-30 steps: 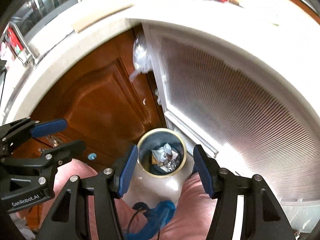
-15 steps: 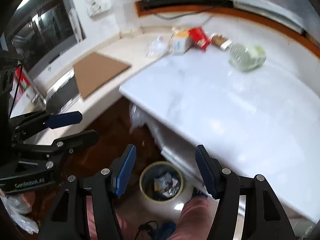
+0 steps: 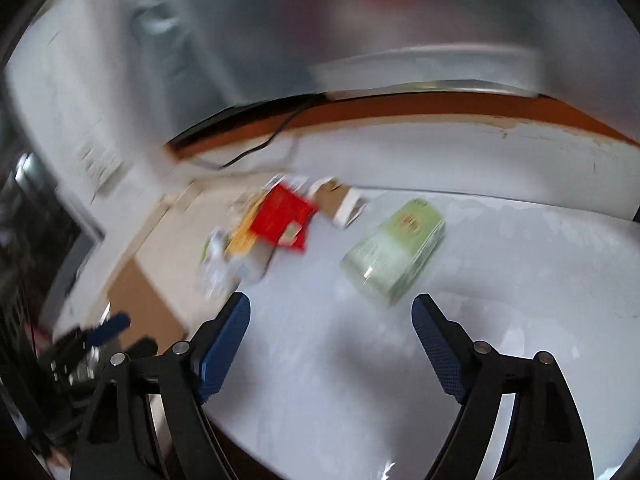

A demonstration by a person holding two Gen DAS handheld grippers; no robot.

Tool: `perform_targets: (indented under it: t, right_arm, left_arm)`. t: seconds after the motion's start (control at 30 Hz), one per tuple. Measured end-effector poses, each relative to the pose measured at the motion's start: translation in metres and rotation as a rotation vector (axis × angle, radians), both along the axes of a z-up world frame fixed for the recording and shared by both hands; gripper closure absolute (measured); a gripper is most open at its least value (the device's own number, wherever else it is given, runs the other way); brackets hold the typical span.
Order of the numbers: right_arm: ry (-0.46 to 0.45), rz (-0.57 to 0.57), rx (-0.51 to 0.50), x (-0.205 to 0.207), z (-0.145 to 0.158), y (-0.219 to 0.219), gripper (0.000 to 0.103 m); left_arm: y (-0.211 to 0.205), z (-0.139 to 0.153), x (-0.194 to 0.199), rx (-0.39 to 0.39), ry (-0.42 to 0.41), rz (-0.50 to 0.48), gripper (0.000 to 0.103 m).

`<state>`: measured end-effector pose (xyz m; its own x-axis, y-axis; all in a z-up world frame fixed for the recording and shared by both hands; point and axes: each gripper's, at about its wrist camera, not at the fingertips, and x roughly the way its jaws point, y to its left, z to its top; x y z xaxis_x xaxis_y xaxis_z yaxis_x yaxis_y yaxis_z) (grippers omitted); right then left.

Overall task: Collect trash
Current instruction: 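Raise both tools back toward the table of trash, then grasp the yellow box with the left tool while the right tool grasps the green drink bottle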

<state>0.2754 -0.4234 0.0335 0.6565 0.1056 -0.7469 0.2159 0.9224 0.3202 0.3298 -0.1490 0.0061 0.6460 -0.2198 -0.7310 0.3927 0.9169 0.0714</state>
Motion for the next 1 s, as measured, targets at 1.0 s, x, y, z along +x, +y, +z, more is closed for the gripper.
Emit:
perform_targets:
  t: [1.0]
  right_arm:
    - [0.176, -0.107, 0.221, 0.108, -0.129, -0.041, 0.03]
  left_arm:
    - [-0.053, -0.107, 0.167, 0.093, 0.12, 0.055, 0.062]
